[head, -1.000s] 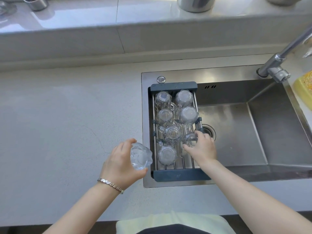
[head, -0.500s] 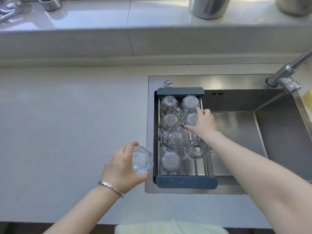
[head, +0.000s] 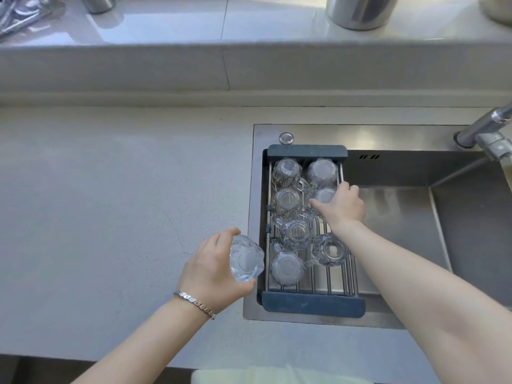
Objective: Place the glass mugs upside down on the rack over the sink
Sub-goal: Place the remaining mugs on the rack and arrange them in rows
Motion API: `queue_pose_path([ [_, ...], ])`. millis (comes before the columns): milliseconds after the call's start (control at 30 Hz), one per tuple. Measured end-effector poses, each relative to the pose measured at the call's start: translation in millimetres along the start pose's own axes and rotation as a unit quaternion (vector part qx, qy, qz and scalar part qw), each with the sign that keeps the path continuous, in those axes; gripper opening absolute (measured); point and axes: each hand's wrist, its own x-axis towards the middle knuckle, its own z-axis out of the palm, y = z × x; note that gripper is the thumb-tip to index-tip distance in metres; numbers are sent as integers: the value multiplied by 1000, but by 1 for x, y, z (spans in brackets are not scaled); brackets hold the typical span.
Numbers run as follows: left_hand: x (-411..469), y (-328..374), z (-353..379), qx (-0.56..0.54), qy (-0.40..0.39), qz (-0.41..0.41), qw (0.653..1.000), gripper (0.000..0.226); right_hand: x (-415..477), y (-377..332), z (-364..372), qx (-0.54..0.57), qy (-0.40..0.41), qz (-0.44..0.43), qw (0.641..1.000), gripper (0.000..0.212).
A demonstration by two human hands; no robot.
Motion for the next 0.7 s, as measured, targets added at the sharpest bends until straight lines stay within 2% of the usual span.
queue_pose_path([
  [67,0,0,0,-1,1,0,1000,77,0,2,1,31,-4,0,1000,72],
  [200,-1,0,2,-2,-7,0,1000,78,-9,17,-13,188,-53,11,981,70],
  [233,-1,0,3,-3,-9,0,1000,78,-16,23,-18,180,-79,-15,980,69],
  [300,-1,1,5,-6,-11,3,1000,77,-31,40,-26,86,-176,-113,974,73],
  [367,0,3,8,-5,-14,7,1000,77,-47,55,-25,-40,-256,-220,941,81],
  [400,0,3,9,-3,-16,10,1000,77,-53,61,-20,-93,-262,-260,925,82],
  [467,0,6,10,-3,-16,18,1000,78,-58,68,-10,-150,-225,-296,916,73],
  [567,0,8,10,0,-13,26,1000,79,-55,67,-4,-129,-170,-291,932,64],
  [700,1,11,11,6,-7,37,999,79,-45,64,-1,-97,-129,-272,949,66],
])
